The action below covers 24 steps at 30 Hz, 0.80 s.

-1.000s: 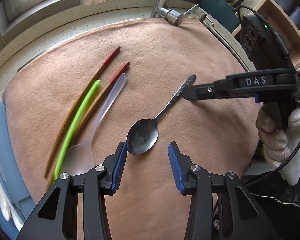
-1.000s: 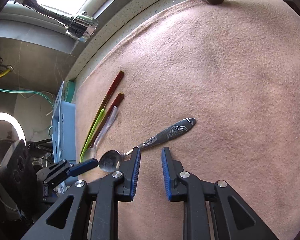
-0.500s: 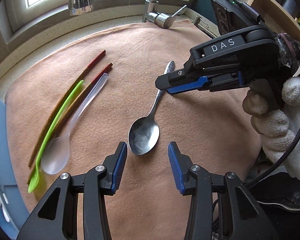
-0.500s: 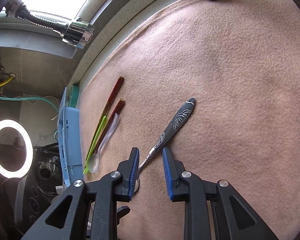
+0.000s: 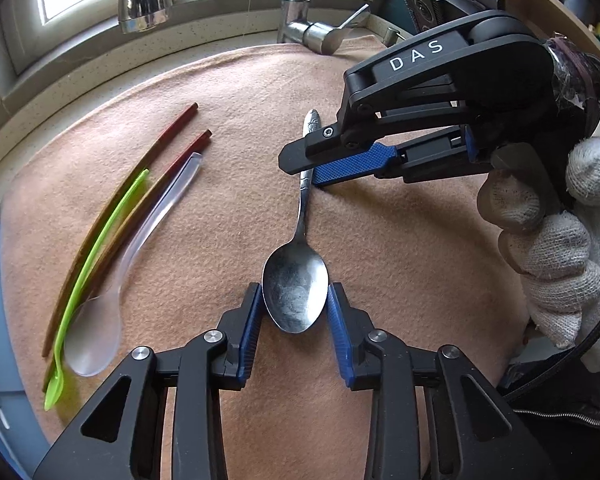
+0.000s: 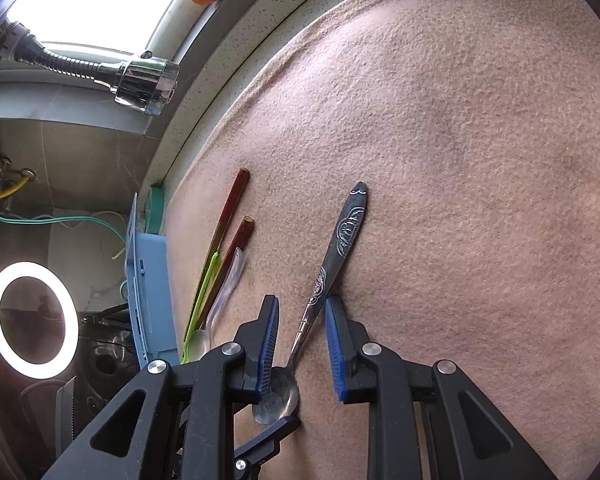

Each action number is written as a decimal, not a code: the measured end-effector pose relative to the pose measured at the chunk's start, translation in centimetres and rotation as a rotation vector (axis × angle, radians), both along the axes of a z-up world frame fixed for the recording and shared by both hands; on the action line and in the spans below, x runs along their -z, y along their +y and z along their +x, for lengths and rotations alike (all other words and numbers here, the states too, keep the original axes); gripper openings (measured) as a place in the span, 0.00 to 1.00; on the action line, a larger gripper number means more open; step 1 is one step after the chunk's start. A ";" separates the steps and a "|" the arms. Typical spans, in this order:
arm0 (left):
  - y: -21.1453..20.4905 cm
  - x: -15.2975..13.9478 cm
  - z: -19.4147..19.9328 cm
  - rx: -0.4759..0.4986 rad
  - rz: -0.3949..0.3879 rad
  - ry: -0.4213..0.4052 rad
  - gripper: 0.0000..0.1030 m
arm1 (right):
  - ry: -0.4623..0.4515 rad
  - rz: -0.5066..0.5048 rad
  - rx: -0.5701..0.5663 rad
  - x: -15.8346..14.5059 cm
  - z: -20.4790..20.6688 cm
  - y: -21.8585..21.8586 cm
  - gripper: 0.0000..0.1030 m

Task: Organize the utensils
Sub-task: 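Close the right gripper on the silver spoon's handle and lift it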

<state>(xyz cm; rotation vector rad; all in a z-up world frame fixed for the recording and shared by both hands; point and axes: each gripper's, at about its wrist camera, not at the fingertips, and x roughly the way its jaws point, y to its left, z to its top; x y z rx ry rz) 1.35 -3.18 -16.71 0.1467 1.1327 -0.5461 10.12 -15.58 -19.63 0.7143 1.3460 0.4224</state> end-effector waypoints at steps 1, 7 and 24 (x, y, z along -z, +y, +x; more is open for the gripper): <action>0.0 0.0 0.0 -0.003 -0.004 0.000 0.30 | -0.001 -0.005 -0.003 0.0 0.1 0.1 0.20; 0.2 -0.7 -0.3 -0.015 -0.024 -0.005 0.30 | 0.008 -0.010 -0.002 0.0 0.2 -0.1 0.08; 5.5 -5.4 -3.7 -0.120 -0.066 -0.092 0.29 | -0.083 0.050 -0.095 -5.2 0.5 4.6 0.05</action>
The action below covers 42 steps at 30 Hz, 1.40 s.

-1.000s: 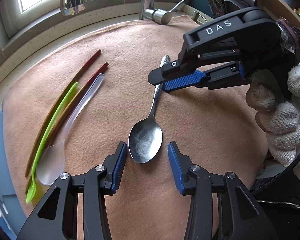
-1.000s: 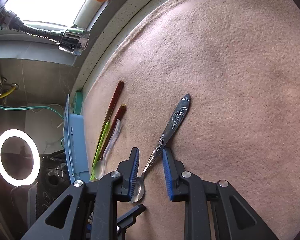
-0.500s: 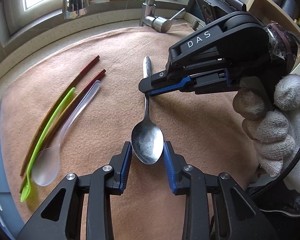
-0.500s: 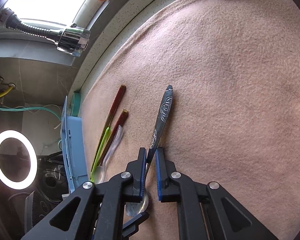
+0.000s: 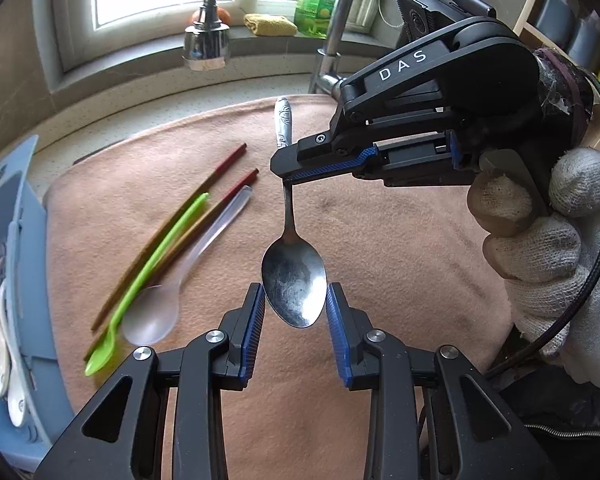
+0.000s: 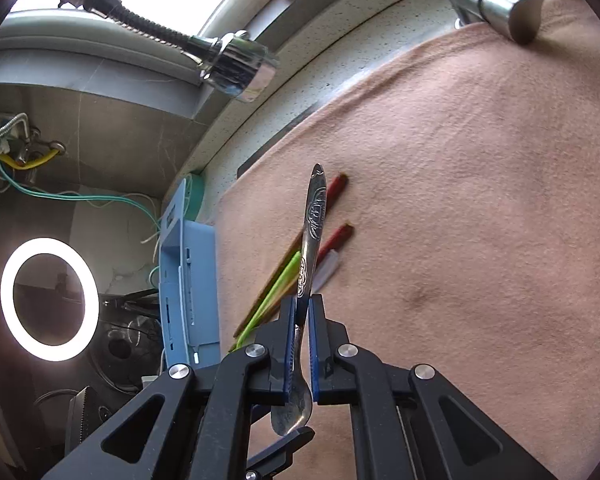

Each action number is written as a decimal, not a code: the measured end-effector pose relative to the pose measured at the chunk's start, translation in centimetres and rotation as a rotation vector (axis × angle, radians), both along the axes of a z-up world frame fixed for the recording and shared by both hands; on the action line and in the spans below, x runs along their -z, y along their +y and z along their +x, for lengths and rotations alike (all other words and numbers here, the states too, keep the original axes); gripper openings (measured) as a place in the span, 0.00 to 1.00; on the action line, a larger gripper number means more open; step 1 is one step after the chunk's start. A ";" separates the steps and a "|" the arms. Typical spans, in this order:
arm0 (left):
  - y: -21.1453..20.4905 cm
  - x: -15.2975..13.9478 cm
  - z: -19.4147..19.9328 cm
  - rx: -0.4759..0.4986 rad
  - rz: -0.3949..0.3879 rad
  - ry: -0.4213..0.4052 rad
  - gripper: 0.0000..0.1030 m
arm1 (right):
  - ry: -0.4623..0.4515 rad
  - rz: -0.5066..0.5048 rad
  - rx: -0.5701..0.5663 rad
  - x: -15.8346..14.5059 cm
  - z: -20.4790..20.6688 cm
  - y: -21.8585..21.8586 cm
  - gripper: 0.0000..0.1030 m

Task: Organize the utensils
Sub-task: 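Close the right gripper on the silver spoon's handle and lift it, then carry the silver spoon into the basket and open the right gripper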

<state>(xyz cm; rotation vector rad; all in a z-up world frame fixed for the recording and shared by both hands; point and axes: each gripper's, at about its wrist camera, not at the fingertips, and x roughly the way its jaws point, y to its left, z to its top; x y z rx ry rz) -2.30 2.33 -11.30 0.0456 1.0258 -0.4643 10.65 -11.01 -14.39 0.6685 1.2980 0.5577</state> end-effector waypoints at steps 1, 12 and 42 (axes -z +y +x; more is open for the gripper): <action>0.5 -0.4 -0.2 -0.014 -0.001 -0.008 0.29 | -0.009 0.005 -0.016 -0.4 0.1 0.8 0.05; 9.3 -3.4 -2.8 -0.220 -0.018 -0.076 0.29 | -0.090 0.049 -0.210 -4.1 0.7 11.5 0.05; 19.6 -1.3 -2.9 -0.553 -0.022 -0.013 0.29 | -0.213 -0.076 -0.450 -4.8 0.3 25.6 0.43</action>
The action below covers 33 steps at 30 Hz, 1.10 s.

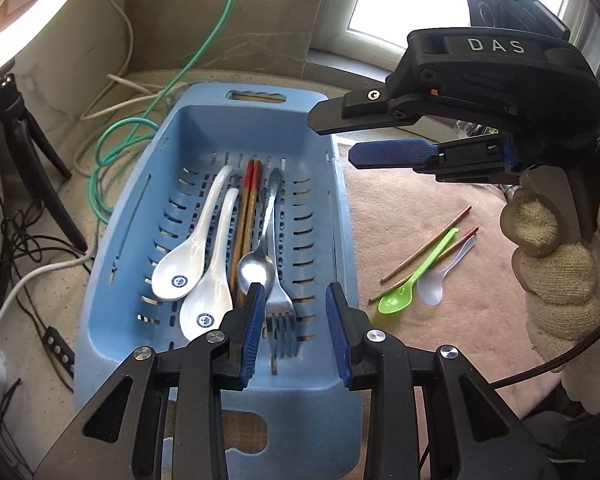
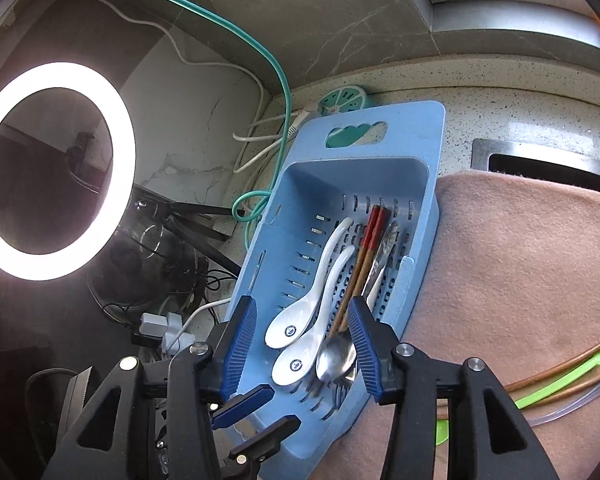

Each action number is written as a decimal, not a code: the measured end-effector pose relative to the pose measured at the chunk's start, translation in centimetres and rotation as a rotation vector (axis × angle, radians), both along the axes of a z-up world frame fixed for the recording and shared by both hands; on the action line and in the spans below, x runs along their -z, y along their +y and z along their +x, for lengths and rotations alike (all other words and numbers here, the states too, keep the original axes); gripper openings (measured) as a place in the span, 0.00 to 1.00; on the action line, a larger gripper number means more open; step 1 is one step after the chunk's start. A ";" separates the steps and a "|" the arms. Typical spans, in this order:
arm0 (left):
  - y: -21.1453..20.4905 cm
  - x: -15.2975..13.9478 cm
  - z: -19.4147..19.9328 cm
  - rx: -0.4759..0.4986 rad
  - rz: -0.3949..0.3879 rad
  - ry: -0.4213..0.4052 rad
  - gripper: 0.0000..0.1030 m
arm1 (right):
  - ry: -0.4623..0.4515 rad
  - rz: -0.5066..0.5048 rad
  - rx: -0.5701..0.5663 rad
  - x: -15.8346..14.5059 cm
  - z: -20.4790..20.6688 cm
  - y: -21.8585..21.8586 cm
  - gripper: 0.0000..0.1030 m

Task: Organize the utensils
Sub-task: 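Carry the silver spoon into the basket and open the right gripper, then move the right tool to the clear plastic spoon and close on it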

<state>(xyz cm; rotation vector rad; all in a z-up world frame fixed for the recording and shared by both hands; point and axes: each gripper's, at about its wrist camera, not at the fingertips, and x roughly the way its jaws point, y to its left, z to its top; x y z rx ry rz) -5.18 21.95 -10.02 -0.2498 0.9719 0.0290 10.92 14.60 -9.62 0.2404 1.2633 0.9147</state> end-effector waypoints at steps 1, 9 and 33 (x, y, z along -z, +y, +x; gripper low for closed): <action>0.1 0.0 0.0 -0.003 -0.001 -0.003 0.29 | -0.009 -0.004 0.000 -0.1 0.0 -0.1 0.43; -0.2 -0.4 0.0 0.005 -0.003 -0.017 0.29 | -0.063 -0.013 0.023 -0.7 -0.4 -2.0 0.43; -6.8 -0.2 4.3 0.241 0.002 0.008 0.29 | -0.103 -0.155 0.246 0.2 0.5 -18.1 0.51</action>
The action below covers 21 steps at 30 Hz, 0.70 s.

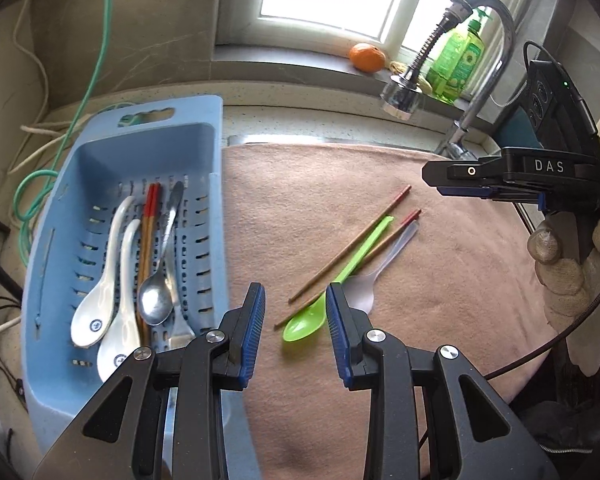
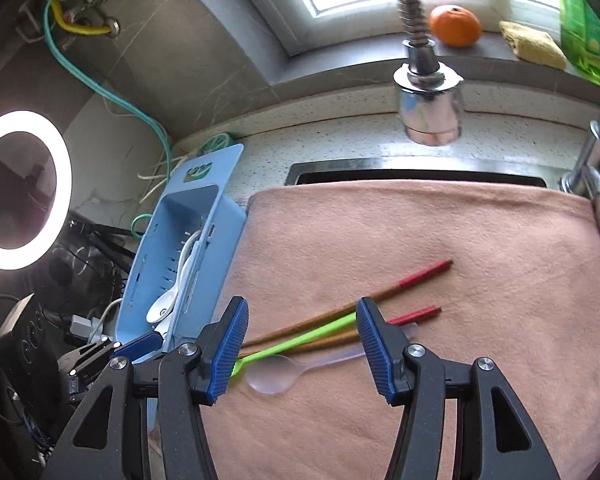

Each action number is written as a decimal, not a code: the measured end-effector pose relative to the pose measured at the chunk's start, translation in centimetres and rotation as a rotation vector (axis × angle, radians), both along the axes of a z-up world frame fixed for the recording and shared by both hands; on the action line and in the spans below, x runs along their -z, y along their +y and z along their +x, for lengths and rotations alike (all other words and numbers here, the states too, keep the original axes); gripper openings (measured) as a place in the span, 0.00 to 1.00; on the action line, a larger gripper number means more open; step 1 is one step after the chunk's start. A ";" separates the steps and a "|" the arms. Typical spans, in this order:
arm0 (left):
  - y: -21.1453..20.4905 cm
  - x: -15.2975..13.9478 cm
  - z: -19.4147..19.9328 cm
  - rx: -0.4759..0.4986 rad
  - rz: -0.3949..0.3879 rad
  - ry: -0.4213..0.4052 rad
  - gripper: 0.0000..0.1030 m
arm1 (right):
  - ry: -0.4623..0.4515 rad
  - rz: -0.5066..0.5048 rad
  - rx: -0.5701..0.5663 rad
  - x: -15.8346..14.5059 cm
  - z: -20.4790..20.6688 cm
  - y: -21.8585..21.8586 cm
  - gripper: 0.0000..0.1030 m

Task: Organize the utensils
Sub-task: 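Move the right tool to the clear plastic spoon and close on it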

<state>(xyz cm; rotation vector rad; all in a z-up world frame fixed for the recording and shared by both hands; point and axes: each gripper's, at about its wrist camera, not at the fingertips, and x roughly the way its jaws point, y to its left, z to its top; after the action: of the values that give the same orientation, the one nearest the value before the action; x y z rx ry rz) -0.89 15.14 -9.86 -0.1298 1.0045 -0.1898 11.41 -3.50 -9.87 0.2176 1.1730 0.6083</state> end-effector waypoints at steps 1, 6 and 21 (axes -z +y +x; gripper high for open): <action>-0.6 0.1 0.3 0.023 0.006 0.005 0.29 | 0.010 0.000 0.013 0.2 -0.1 -0.5 0.51; -3.4 0.9 1.8 0.129 0.015 0.036 0.29 | 0.089 0.010 0.069 1.9 -0.7 -2.5 0.50; -4.2 2.8 6.9 0.228 0.067 0.165 0.18 | 0.281 0.079 0.151 6.1 -0.7 -2.5 0.26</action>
<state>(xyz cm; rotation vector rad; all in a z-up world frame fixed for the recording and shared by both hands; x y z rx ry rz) 6.01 10.90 -12.62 0.0310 1.1884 -0.3575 10.74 -5.99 -15.98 0.4669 1.3889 0.5016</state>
